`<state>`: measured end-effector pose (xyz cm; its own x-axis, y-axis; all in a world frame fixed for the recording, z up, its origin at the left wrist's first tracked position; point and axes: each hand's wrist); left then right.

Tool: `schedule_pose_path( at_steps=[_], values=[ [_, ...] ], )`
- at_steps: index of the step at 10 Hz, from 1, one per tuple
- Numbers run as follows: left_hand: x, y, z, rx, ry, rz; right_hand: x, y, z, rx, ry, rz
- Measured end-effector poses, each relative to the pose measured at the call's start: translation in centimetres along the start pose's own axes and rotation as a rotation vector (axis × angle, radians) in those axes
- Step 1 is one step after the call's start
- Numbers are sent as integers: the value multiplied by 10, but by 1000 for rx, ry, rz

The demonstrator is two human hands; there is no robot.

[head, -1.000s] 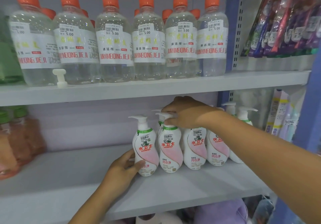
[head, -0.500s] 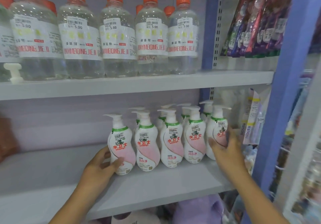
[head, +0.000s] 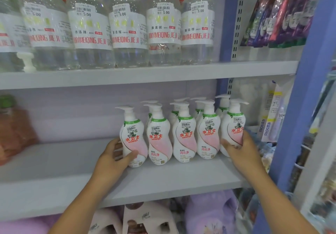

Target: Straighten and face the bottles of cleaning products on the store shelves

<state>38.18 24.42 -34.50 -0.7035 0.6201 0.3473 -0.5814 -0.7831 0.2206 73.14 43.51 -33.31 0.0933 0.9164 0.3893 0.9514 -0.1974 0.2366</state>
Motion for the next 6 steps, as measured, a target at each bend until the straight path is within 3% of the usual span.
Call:
schedule_pose_path(
  at_steps=[4,6],
  values=[
    [-7,1,10,87,37,-5,2,1,6,-68,-24,20],
    [-28,17,14,79,106,67,-8,10,-4,-6,-74,28]
  ],
)
Point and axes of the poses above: each hand's wrist, its own x-axis towards the middle knuckle, its own y-axis out of the back of the hand, z = x × y, and after that the axes turned 9 degrees about z, right-handed
